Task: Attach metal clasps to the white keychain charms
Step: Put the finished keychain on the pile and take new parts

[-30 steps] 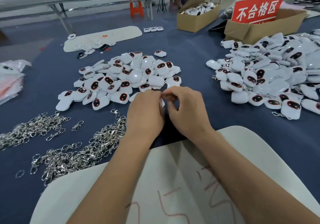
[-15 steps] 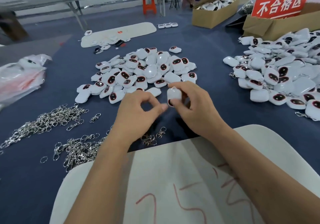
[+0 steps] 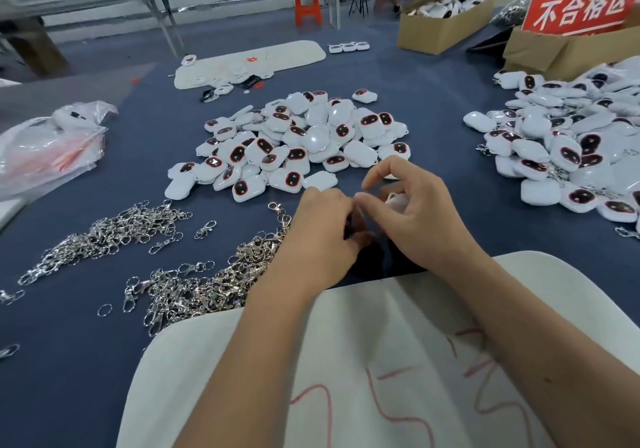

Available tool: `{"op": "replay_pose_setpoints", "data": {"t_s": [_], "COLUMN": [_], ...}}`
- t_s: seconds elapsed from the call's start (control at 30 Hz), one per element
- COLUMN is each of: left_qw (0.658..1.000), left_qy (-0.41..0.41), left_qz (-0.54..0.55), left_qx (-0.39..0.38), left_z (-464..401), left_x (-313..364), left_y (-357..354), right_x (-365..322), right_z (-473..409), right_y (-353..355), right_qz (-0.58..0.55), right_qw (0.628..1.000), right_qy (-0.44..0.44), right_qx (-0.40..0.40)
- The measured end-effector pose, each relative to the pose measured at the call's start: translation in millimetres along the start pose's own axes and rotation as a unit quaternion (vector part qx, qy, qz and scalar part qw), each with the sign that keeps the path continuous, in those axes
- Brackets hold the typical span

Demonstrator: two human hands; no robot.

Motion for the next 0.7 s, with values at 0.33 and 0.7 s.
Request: {"op": "replay_pose_setpoints", "data": {"t_s": [0.33, 0.7], "left_qw": [0.846, 0.82], "left_qy": [0.069, 0.068], "left_qz": [0.411, 0.45], "left_qx": [0.332, 0.348], "left_z": [3, 4], "left_x": [-9, -21], "left_y": [-2, -4], "right_x": [8, 12], "right_z": [-5, -5], "right_y": [-5, -3], "right_qz": [-0.046, -0.078], "right_qw": [0.994, 0.991], "right_qy": [-0.064, -0.073], "right_qx": [-0.071, -0.081]}}
Point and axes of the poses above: each hand's wrist, its own z-axis away from the middle knuckle, its own y-axis out of the back of the hand, x = y × z, the point moved 5 cm from there along -z, towards the middle knuckle, and after that the axes turned 10 degrees about -y, right-handed, at the moved point
